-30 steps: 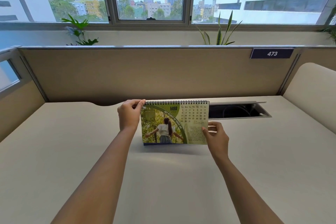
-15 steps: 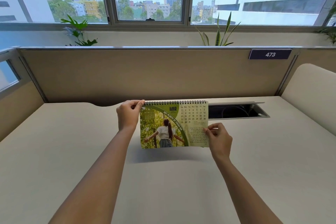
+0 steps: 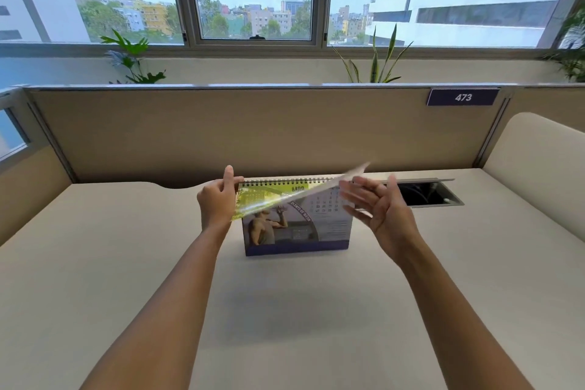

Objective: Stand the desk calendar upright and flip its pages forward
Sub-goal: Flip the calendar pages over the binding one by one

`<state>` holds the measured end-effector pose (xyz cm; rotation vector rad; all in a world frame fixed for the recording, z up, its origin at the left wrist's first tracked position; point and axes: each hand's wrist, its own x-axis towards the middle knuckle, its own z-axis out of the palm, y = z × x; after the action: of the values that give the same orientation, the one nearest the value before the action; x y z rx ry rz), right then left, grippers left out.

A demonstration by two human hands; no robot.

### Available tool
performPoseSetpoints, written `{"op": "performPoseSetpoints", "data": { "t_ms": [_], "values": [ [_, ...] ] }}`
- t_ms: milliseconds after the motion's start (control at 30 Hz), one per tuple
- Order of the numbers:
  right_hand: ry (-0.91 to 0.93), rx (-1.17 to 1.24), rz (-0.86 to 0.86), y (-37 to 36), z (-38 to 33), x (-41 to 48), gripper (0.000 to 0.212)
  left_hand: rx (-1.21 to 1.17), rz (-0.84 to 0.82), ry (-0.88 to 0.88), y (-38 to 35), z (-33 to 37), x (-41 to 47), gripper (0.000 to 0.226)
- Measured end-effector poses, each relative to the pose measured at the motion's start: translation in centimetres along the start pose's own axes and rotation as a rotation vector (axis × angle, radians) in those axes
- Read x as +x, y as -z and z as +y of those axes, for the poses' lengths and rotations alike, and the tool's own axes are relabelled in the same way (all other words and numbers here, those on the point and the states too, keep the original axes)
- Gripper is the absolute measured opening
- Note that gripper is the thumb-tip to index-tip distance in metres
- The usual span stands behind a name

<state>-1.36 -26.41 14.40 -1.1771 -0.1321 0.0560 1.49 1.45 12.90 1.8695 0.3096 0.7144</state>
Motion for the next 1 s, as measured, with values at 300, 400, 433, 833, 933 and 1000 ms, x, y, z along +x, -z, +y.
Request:
{"op": "performPoseSetpoints", "data": {
  "t_ms": [300,400,433,833,933,1000],
  "values": [
    [0.462,-1.400,0.080,-1.2,0.9,4.3,0.036,-0.036,0.013,-0.028,-0.3,-0.6,0.1,0.034],
    [0.455,-1.524,0.091,-0.5,1.6,5.2,0.031,-0.026,0.011,-0.084,-0.2,-0.8,0.2,0.025],
    [0.465,-1.533,0.109,-0.3,1.8,5.4,0.030,-0.028,0.014,-0.096,-0.2,-0.8,0.2,0.024],
    [0.344,-1.601,0.007,0.7,1.8,7.0,0.026,0.079,-0.049,-0.243,-0.4,-1.5,0.2,0.024],
    [0.299,-1.612,-0.011,0.8,1.8,7.3,0.028,0.091,-0.055,-0.246,-0.4,-1.3,0.3,0.023],
    [0.290,-1.588,0.006,0.7,2.0,7.3,0.028,0.089,-0.055,-0.249,-0.3,-1.3,0.3,0.024]
  ]
}}
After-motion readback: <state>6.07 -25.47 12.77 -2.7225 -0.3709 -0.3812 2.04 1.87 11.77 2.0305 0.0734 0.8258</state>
